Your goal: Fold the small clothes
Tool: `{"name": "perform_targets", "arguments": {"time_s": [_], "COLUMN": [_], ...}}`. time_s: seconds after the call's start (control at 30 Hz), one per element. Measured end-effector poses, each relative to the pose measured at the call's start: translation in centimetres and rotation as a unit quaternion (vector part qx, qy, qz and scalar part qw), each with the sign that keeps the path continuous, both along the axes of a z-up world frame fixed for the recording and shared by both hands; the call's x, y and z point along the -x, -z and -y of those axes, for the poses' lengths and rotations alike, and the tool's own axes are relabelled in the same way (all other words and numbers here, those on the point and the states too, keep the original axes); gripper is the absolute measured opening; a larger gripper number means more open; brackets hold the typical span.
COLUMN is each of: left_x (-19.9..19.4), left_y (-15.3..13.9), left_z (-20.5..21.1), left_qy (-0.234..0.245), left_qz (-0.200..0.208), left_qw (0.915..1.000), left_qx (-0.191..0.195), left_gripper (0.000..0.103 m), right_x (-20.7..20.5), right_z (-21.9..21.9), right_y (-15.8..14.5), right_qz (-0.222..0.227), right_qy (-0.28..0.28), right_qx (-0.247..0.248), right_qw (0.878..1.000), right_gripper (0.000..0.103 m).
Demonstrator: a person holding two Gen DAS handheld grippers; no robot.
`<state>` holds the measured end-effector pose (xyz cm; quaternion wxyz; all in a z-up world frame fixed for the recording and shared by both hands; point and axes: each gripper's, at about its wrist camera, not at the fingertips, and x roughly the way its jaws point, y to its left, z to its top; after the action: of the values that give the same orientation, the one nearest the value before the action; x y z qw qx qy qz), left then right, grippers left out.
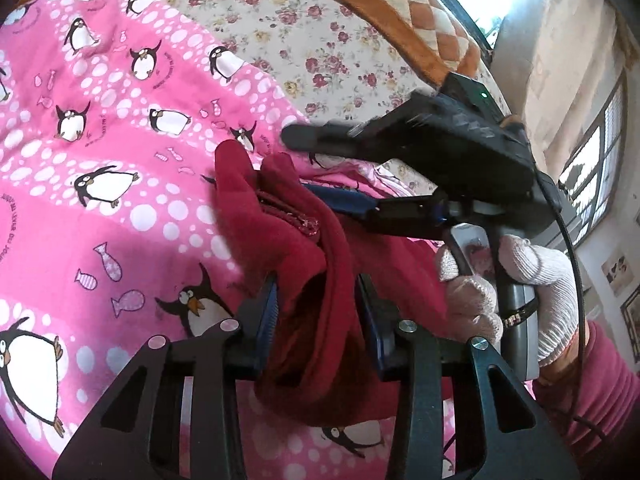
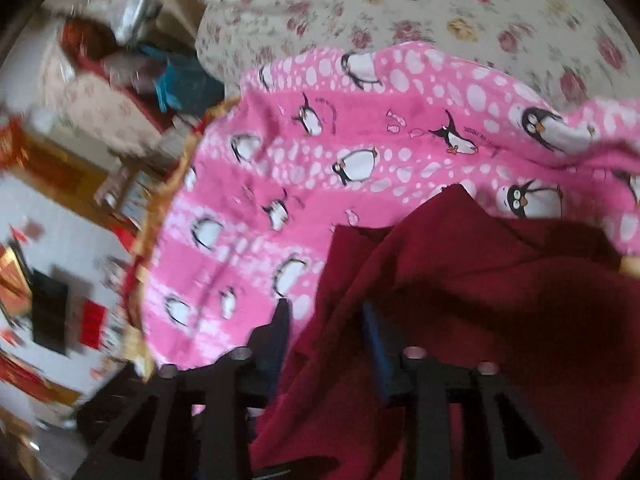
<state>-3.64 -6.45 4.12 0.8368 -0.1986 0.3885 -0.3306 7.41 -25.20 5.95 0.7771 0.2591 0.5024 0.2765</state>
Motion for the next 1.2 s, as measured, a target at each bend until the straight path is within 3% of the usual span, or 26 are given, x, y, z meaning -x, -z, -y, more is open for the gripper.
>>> {"name": "perform_targets", "arguments": {"time_s": [0.03, 0.07, 0.2, 0.4, 0.57, 0.7, 0.8, 0.87, 0.97, 1.07, 1.13, 1.2], "left_x": [0.0, 0.0, 0.2, 0.2, 0.2, -0.1, -0.1, -0.3, -0.3, 0.1, 0.7, 1.1], "left_y": [0.0, 0.1, 0.1, 0.4, 0.5, 0.9, 1.1, 1.4, 1.8, 1.5, 1.0, 0.4], "left_z": [0.0, 0.1, 0.2, 0.2, 0.3, 0.2, 0.3, 0.6, 0.9, 1.3, 1.8, 2.3], "left_qy": [0.0, 0.0, 0.0, 0.002, 0.004, 0.001, 0.002, 0.002, 0.002, 0.008, 0.017, 0.02], "left_qz": [0.0, 0.001, 0.003, 0.0, -0.002, -0.012, -0.016, -0.029, -0.041, -0.028, -0.013, -0.007], "left_qw": [1.0, 1.0, 1.0, 1.0, 1.0, 0.9999, 0.9998, 0.9993, 0.9988, 0.9989, 0.9989, 0.9982], "left_qx": [-0.001, -0.003, -0.008, -0.007, -0.009, -0.01, -0.014, -0.023, -0.026, -0.036, -0.041, -0.056], "left_gripper": [0.037, 0.037, 0.037, 0.037, 0.037, 0.037, 0.038, 0.041, 0.056, 0.056, 0.048, 0.034], "right_x": [0.1, 0.1, 0.2, -0.7, -2.5, -3.4, -3.0, -2.8, -2.3, -1.7, -1.0, -0.3], "right_z": [0.1, 0.1, -0.7, -3.5, -6.7, -8.4, -8.0, -6.8, -5.1, -3.6, -3.3, -2.7], "right_y": [-0.1, -0.1, 0.0, -0.5, 0.5, 3.4, 3.6, 3.4, 2.8, 2.2, 1.7, 1.2], "right_qz": [0.0, 0.0, -0.007, 0.009, 0.014, -0.005, 0.02, 0.026, 0.037, 0.05, 0.054, 0.061], "right_qy": [0.003, 0.004, -0.004, -0.035, -0.048, -0.072, -0.068, -0.065, -0.058, -0.043, -0.033, -0.021], "right_qx": [-0.008, -0.008, 0.009, 0.099, 0.193, 0.284, 0.309, 0.291, 0.263, 0.236, 0.219, 0.199], "right_qw": [1.0, 1.0, 1.0, 0.994, 0.98, 0.956, 0.948, 0.954, 0.962, 0.969, 0.974, 0.978], "right_gripper": [0.069, 0.072, 0.073, 0.082, 0.082, 0.082, 0.066, 0.057, 0.043, 0.037, 0.034, 0.032]}}
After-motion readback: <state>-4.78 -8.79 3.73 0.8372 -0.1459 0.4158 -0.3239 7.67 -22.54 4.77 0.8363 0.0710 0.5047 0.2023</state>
